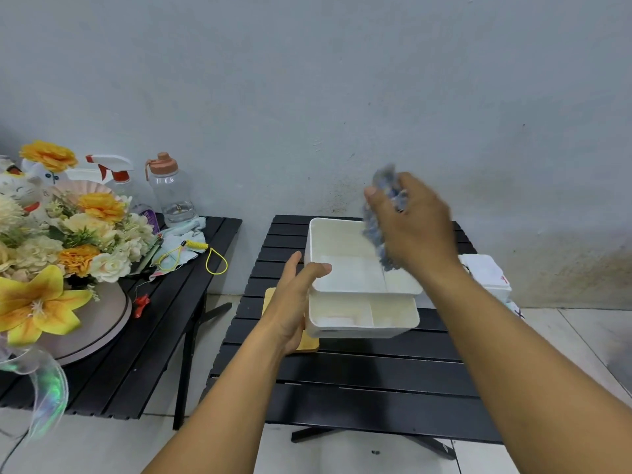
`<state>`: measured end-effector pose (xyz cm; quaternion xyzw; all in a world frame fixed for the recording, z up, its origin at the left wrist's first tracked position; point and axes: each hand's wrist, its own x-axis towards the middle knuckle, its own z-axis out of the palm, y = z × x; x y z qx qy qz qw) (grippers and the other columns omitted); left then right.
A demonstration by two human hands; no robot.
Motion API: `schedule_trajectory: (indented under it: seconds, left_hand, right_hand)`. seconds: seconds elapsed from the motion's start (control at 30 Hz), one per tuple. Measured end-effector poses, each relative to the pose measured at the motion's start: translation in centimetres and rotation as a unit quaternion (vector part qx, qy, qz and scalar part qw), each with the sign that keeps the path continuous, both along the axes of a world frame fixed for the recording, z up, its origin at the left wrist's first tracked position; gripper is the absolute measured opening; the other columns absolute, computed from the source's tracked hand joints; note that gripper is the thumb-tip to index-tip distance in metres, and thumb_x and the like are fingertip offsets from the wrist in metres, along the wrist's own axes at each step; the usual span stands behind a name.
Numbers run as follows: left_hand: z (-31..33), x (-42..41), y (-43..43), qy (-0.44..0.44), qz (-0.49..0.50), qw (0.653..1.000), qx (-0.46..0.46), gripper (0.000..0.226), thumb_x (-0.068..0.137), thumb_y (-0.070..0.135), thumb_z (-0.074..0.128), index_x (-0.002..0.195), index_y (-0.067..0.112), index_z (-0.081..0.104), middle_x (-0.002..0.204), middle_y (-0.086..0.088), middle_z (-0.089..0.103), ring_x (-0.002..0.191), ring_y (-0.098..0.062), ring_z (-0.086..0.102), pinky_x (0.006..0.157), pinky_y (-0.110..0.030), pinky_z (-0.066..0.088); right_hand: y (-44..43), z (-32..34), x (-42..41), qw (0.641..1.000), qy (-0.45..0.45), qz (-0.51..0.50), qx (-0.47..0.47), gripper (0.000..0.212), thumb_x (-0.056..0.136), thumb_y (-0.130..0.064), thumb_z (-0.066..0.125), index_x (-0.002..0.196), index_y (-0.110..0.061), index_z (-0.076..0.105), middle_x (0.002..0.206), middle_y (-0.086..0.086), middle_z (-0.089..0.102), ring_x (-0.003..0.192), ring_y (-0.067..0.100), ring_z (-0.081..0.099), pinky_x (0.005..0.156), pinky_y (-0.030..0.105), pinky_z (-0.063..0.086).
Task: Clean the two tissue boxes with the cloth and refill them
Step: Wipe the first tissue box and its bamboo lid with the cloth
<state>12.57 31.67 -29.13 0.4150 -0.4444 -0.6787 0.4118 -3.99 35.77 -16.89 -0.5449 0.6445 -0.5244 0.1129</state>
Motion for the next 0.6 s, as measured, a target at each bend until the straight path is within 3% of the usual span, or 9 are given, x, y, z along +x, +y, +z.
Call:
schedule_trajectory:
  seconds: [0.07,0.13,0.17,0.23,0.33,0.43,0.5,0.6]
  left_hand:
    - [-0.1,-0.1,-0.1,0.011,0.003,1.0,-0.014,0.092,0.067,0.045,0.077,0.152,0.038,0.042,0.135,-0.004,0.068,0.114,-0.026,0.071,0.088,-0.05,0.061]
    - [-0.3,-0.1,-0.2,0.005,0.011,0.999,-0.044,0.091,0.067,0.043,0.076,0.151,0.039,0.042,0.136,-0.005,0.067,0.123,-0.032,0.066,0.101,-0.06,0.055]
    - [-0.3,0.0,-0.2,-0.008,0.013,0.998,-0.064,0.09,0.067,0.042,0.076,0.151,0.041,0.043,0.135,-0.005,0.067,0.127,-0.034,0.063,0.105,-0.063,0.05]
    - [-0.1,-0.3,0.1,-0.031,0.014,0.995,-0.099,0.092,0.065,0.043,0.073,0.152,0.041,0.042,0.131,-0.005,0.068,0.126,-0.034,0.062,0.108,-0.064,0.046]
    - [-0.1,-0.8,0.5,-0.023,0.018,0.99,-0.138,0.096,0.064,0.041,0.07,0.155,0.028,0.041,0.127,-0.009,0.07,0.118,-0.032,0.068,0.103,-0.059,0.052]
    - [-0.4,-0.9,0.3,-0.006,0.024,0.988,-0.153,0.094,0.068,0.036,0.071,0.156,0.023,0.04,0.128,-0.017,0.069,0.117,-0.04,0.067,0.098,-0.057,0.054]
    - [-0.8,-1.0,0.3,-0.008,0.018,0.987,-0.158,0.089,0.072,0.036,0.072,0.155,0.022,0.041,0.128,-0.021,0.068,0.117,-0.045,0.066,0.096,-0.057,0.055]
    - [-0.8,-1.5,1.0,-0.01,0.011,0.986,-0.164,0.085,0.076,0.04,0.072,0.153,0.017,0.044,0.13,-0.019,0.068,0.117,-0.041,0.068,0.094,-0.051,0.057]
  right_hand:
    - [0.1,-1.6,0.8,0.986,0.017,0.093,0.136,0.023,0.098,-0.051,0.052,0.091,-0.031,0.059,0.087,-0.004,0.068,0.064,0.015,0.07,0.061,0.041,0.058]
    - [0.6,-3.0,1.0,0.928,0.173,0.158,0.29,0.038,0.098,-0.06,0.041,0.097,-0.03,0.064,0.091,-0.006,0.067,0.082,0.02,0.067,0.088,0.047,0.051]
    - [0.9,-3.5,1.2,0.896,0.231,0.173,0.337,0.044,0.098,-0.061,0.039,0.104,-0.027,0.066,0.099,-0.004,0.068,0.09,0.02,0.063,0.092,0.044,0.048]
    - [1.4,-3.8,1.3,0.871,0.27,0.161,0.378,0.051,0.097,-0.062,0.042,0.118,-0.02,0.061,0.112,0.0,0.065,0.097,0.021,0.059,0.084,0.036,0.048]
    - [1.6,-3.5,1.5,0.867,0.265,0.124,0.403,0.056,0.096,-0.058,0.041,0.128,-0.013,0.052,0.119,0.006,0.062,0.102,0.023,0.058,0.08,0.032,0.046]
    - [1.2,-3.6,1.4,0.861,0.241,0.154,0.42,0.036,0.097,-0.042,0.047,0.109,-0.01,0.061,0.103,0.01,0.066,0.091,0.023,0.061,0.07,0.029,0.044]
    - [1.1,-3.9,1.4,0.875,0.182,0.188,0.408,0.025,0.094,-0.033,0.054,0.097,-0.011,0.064,0.092,0.01,0.066,0.079,0.021,0.058,0.063,0.028,0.042]
    - [0.7,-4.2,2.0,0.901,0.053,0.215,0.372,0.02,0.09,-0.026,0.059,0.094,-0.01,0.07,0.087,0.009,0.07,0.077,0.022,0.061,0.067,0.031,0.048]
